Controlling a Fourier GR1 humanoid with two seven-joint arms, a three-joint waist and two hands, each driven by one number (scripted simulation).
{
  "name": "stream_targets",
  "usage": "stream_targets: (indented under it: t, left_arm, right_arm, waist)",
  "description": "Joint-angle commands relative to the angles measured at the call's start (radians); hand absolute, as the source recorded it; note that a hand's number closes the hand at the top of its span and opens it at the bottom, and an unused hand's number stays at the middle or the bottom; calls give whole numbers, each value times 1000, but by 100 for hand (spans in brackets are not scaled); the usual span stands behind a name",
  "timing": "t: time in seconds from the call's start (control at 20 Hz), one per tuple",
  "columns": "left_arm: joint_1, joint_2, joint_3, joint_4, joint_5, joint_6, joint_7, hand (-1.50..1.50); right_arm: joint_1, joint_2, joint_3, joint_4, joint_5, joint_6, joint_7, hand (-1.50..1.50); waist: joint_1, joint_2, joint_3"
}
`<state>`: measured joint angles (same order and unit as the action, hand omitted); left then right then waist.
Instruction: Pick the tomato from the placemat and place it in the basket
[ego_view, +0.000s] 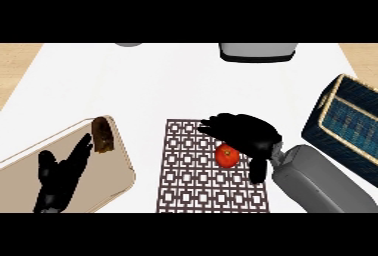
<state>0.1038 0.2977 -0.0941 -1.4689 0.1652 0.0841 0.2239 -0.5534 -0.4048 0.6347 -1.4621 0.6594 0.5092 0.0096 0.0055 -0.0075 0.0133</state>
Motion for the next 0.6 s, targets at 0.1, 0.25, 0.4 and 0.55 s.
stream_targets:
  t: [0.1,0.25,0.4,0.55]
  left_arm:
    - [36,-40,-22,36,-28,22,42,0]
    - [10,-45,-21,76,-29,4,34,0]
    - [-13,-31,1,86,-24,-11,35,0]
    - [41,-13,15,27,-14,-22,52,0]
  right_arm:
    - [-6,49,-11,51,55,-3,-29,-150]
    - [-28,82,23,111,109,-5,-11,-150]
    - [-29,124,58,217,167,-41,-31,-150]
    - [9,82,40,183,187,-30,-35,-150]
  waist:
    - [1,8,-13]
    - [1,9,-13]
    - [6,12,-13]
    - [2,8,-13]
